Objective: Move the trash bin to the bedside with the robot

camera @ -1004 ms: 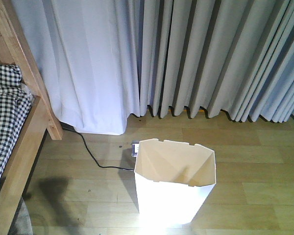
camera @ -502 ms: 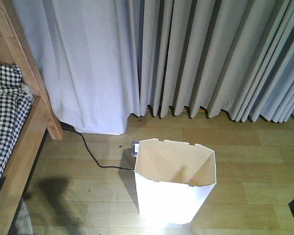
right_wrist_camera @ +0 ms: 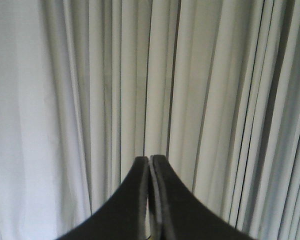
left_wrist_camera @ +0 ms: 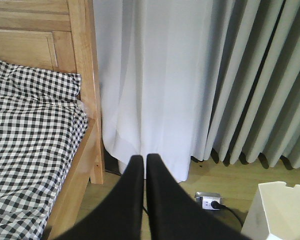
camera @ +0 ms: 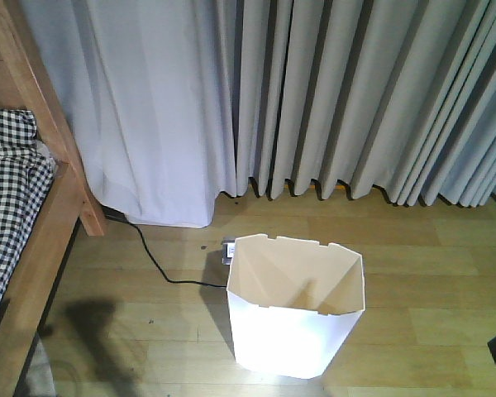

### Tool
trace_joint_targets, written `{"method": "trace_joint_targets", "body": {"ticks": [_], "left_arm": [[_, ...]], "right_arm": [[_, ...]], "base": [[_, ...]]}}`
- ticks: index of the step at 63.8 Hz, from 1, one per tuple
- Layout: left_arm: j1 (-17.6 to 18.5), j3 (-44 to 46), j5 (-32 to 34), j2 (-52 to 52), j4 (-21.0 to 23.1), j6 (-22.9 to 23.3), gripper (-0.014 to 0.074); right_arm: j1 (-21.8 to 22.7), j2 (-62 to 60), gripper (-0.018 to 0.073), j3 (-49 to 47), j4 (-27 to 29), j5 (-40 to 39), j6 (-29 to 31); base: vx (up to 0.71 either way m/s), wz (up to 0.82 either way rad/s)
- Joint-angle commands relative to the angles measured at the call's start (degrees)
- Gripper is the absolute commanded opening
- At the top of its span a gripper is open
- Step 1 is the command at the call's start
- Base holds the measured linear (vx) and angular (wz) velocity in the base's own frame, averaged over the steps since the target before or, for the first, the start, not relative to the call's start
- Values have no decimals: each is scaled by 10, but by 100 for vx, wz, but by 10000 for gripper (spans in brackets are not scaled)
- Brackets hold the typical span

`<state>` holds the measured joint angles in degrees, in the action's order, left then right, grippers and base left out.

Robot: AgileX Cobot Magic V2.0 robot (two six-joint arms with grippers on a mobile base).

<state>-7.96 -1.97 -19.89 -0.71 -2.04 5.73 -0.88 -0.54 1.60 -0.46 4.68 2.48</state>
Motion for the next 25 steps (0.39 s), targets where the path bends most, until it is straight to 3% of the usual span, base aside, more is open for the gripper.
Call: {"method": "trace_joint_targets", "body": {"ticks": [1,25], "left_arm": [[2,-2,38,-8,1,2,-6],[2,-2,38,-8,1,2,-6]], "right_arm": [[2,-8,-9,4,-8,-47,0],[2,-8,-9,4,-8,-47,0]], "base": [[0,0],[0,0]]}}
